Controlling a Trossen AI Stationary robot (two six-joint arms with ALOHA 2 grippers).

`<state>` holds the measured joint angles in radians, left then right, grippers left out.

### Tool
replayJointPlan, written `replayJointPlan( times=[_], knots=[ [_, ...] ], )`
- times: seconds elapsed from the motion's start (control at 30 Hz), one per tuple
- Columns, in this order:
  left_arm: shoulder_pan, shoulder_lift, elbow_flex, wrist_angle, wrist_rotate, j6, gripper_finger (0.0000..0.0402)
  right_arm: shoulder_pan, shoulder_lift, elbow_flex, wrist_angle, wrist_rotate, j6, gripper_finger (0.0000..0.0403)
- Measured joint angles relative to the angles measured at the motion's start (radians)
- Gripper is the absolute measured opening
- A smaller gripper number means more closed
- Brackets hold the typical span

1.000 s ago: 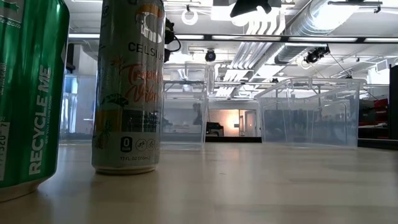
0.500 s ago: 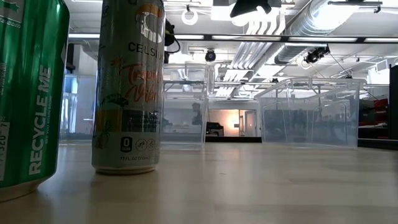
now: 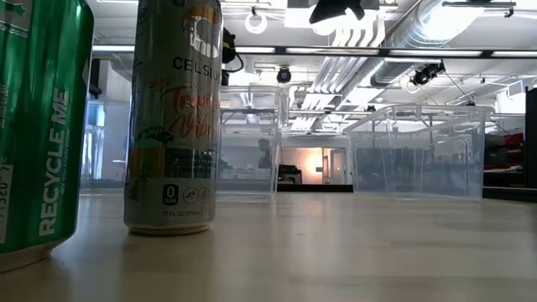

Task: Sort soda cans
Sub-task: Put the top white yellow soda can into the left transparent bin

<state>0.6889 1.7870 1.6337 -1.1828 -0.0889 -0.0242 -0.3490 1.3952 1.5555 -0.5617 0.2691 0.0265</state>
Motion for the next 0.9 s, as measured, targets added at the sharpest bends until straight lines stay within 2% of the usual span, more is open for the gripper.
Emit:
replayJointPlan(
  times=[0.57, 0.9],
  knots=[
    [0.026, 0.000, 0.024, -0.019, 0.024, 0.023, 0.0372, 0.000, 0.000, 0.000, -0.019, 0.000, 0.000, 0.0000],
    [0.026, 0.000, -0.062, 0.018, 0.026, 0.017, 0.0371, 0.000, 0.000, 0.000, -0.019, 0.000, 0.000, 0.0000]
  ],
)
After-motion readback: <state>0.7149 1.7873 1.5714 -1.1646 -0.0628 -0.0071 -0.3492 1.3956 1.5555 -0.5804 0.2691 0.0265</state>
